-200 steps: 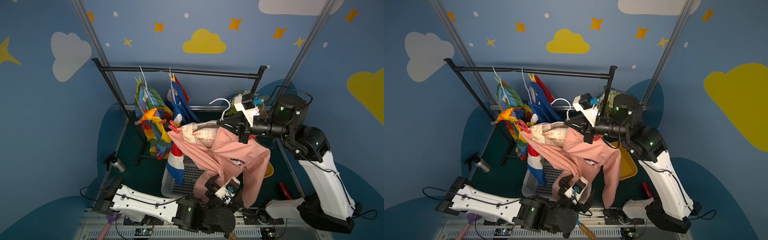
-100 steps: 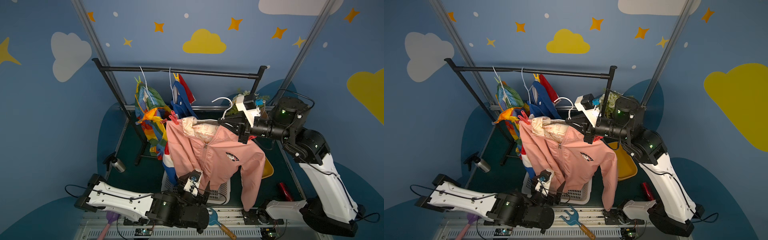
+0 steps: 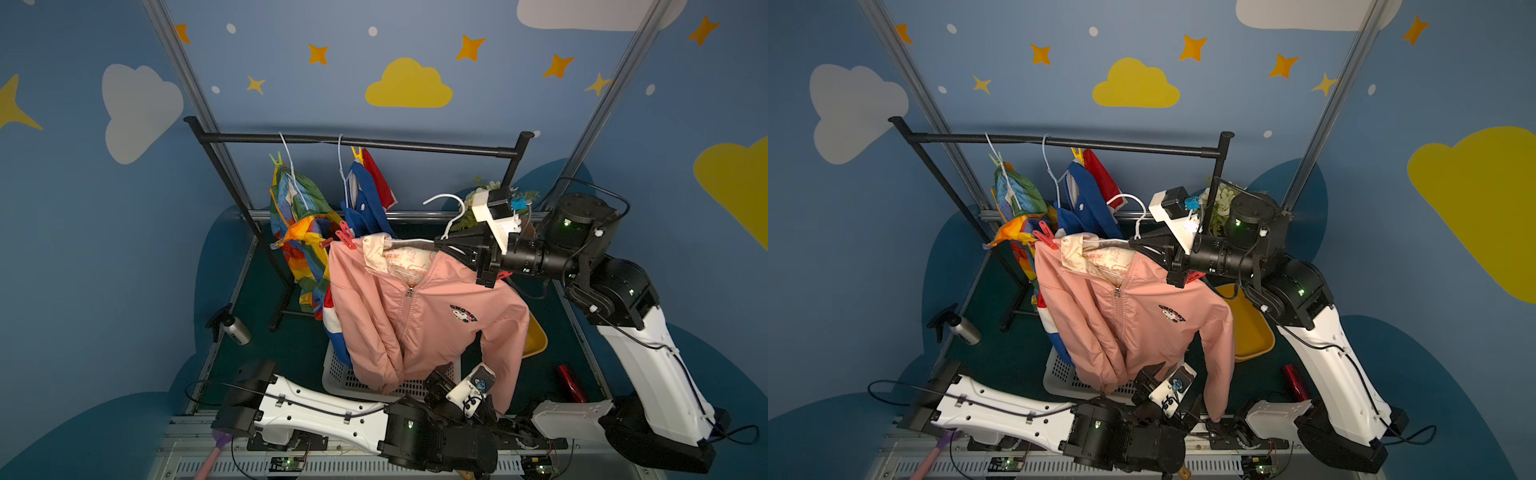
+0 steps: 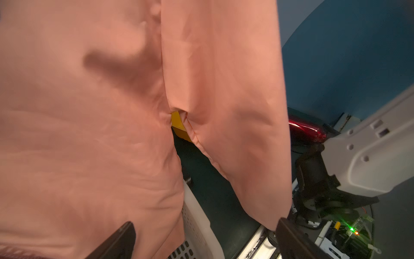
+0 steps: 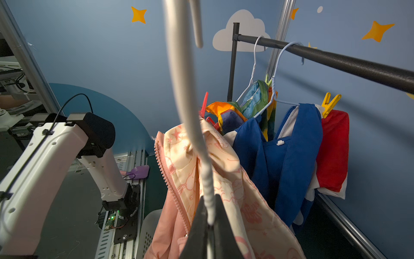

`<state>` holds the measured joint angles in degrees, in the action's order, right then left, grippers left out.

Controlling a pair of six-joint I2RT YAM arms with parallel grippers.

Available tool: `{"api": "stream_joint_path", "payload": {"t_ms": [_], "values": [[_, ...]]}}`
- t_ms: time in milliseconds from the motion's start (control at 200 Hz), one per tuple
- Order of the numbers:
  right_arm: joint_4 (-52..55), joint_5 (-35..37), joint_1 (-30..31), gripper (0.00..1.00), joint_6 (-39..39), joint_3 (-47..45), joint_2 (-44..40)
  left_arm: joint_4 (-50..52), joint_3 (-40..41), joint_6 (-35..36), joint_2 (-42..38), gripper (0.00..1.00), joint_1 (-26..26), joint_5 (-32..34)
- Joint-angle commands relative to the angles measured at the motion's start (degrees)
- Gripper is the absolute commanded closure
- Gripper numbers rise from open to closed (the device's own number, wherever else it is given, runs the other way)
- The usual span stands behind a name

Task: Remove the clothespins securing jackets to the hanger
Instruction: Adjust the jacket in the basket.

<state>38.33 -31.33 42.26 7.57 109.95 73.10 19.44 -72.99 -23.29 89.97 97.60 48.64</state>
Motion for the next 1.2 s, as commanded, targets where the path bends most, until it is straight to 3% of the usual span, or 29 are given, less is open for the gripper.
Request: {"api": "stream_joint_path", "payload": {"t_ms": [0,90,355,571,616,696,731,826,996,1111,1191], "values": [[-5.95,0.45,-0.01,1.0,-1.66,3.02,-0.98,-15.01,2.56,5.69,-0.51,0.0,-2.1,-5.76],[-5.3,1.64,-0.07,1.0,-1.68,3.91,-0.69,-19.93,1.71,7.37,2.97,0.0,-3.08,-10.71],[-4.25,3.66,-0.07,1.0,-1.68,3.98,-0.84,-26.86,-0.01,7.44,12.58,0.0,-5.47,-14.12],[-4.09,2.75,0.0,1.0,-1.94,2.1,-2.28,-20.86,-7.0,5.4,18.18,0.02,-9.78,-14.27],[-3.77,2.6,-0.04,1.0,-1.95,2.64,-2.27,-21.17,-7.36,6.41,18.51,0.12,-10.22,-15.28],[-2.46,2.86,-0.1,1.0,-1.41,4.05,-2.17,-24.11,-5.05,7.65,16.49,0.55,-10.47,-15.83],[-2.15,3.24,-0.11,1.0,-1.25,4.38,-2.26,-26.2,-3.07,8.34,14.45,0.69,-10.46,-16.41],[-1.86,4.01,-0.08,1.0,-0.9,4.48,-2.74,-28.34,2.83,8.86,7.6,0.95,-10.42,-15.75],[-2.62,3.08,-0.04,1.0,-2.07,3.98,-2.79,-17.78,8.3,9.61,-5.28,0.96,-9.94,-12.93],[-4.29,2.66,0.17,1.0,-2.65,3.97,-2.21,-12.56,10.06,10.6,-11.07,0.96,-7.69,-6.25],[-4.05,3.82,0.19,1.0,-1.86,5.8,-0.69,-11.2,9.99,11.81,-14.12,0.96,-6.77,-5.31]]}}
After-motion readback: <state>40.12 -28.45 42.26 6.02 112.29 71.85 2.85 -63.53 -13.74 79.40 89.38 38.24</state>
